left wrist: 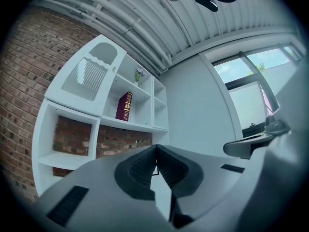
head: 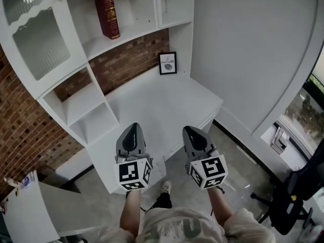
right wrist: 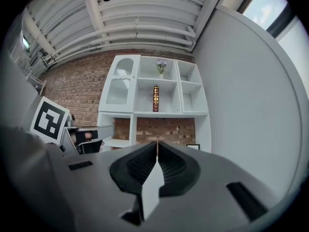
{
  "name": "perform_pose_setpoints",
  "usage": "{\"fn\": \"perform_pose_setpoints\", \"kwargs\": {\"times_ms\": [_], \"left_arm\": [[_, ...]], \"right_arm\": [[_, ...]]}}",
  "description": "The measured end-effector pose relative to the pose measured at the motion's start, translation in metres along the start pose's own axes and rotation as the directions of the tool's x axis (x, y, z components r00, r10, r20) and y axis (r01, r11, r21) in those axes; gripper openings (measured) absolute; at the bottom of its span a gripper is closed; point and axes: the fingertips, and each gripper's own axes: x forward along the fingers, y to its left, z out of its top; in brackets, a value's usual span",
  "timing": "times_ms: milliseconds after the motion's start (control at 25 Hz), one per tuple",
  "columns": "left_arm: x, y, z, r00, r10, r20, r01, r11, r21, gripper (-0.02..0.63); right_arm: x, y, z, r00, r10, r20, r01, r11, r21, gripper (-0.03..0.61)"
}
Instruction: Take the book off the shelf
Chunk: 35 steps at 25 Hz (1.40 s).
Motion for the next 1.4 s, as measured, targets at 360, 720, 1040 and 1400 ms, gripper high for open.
{"fn": "perform_pose_setpoints", "kwargs": {"times_ms": [360,720,1040,1400], "left_arm": [[0.145,0.086,0.009,1.000,0.010,-0.019,-0.010,1.000,0.004,0.012],[0.221,0.128,-0.008,0.999,0.033,-0.020,-0.034,0.999,-0.035,0.012],[0.234,0.124,-0.003,0.997,0.081,-0.016,-0.081,0.997,-0.005,0.012],[0.229,0.110,-0.007,0.992,0.128,-0.024,-0.128,0.992,0.006,0.012]], "right_arm": [[0.183,-0.021,0.023,1.000,0.022,0.007,-0.022,1.000,-0.022,0.012],[0.275,-0.039,0.016,1.000,0.012,-0.018,-0.013,0.999,-0.044,0.012],[0.296,-0.050,0.025,0.995,0.095,0.016,-0.096,0.993,0.072,0.012],[0.284,-0.059,0.024,0.990,0.142,0.018,-0.143,0.986,0.084,0.012]]}}
